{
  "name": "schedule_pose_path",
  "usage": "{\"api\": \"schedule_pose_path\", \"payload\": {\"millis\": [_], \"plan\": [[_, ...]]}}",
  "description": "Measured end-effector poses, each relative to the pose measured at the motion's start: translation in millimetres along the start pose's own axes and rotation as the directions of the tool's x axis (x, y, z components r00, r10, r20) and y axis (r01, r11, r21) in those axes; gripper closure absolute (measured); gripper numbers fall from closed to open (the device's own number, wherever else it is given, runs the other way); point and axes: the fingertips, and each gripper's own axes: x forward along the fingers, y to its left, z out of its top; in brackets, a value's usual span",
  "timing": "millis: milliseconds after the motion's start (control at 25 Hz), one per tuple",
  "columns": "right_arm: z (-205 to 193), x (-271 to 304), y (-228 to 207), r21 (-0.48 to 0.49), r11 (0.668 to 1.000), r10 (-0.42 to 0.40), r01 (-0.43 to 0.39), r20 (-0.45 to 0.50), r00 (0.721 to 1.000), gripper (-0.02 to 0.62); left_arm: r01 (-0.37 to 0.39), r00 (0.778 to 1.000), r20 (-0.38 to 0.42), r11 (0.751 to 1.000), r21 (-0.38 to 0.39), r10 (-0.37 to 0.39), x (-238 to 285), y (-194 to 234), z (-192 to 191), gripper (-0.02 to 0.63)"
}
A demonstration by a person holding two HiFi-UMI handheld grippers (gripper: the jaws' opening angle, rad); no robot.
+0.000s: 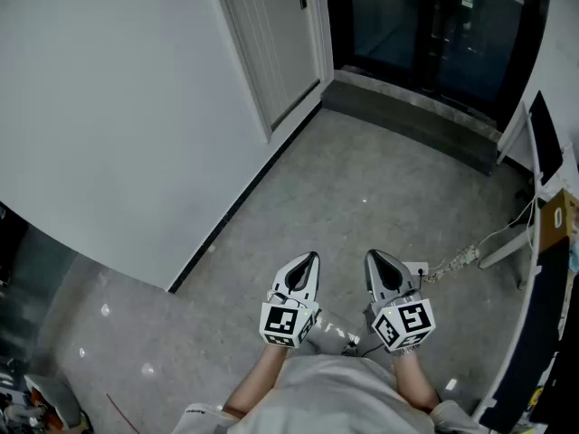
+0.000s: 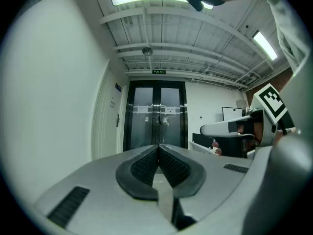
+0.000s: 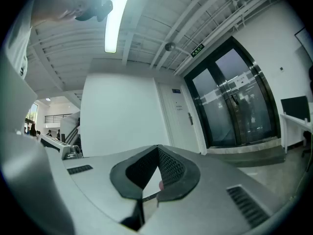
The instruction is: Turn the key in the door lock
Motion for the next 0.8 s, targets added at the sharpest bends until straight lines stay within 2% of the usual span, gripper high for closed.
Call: {"api": "schedule_pose_path", "payload": {"millis": [320, 560, 800], "plan": [[3.7, -21.0, -4.8, 0.006, 1.000, 0.011, -0.011, 0.005, 1.000, 0.603, 0.008, 1.000, 0.016, 1.000, -0.002, -0.008, -10.1, -28.1, 2.5, 0.597], [8.7, -11.0, 14.5, -0.002, 1.000, 0.028, -0.028, 0.002, 1.000, 0.603, -0.009, 1.000, 0.018, 1.000, -0.006, 0.009, -19.5, -5.9, 6.4, 0.597], [3.9, -1.3, 23.4, -0.018, 1.000, 0.002, -0.003, -0.013, 1.000, 0.603, -0.014, 1.000, 0.027, 1.000, -0.013, 0.014, -24.5, 11.1, 4.2, 0.597]]}}
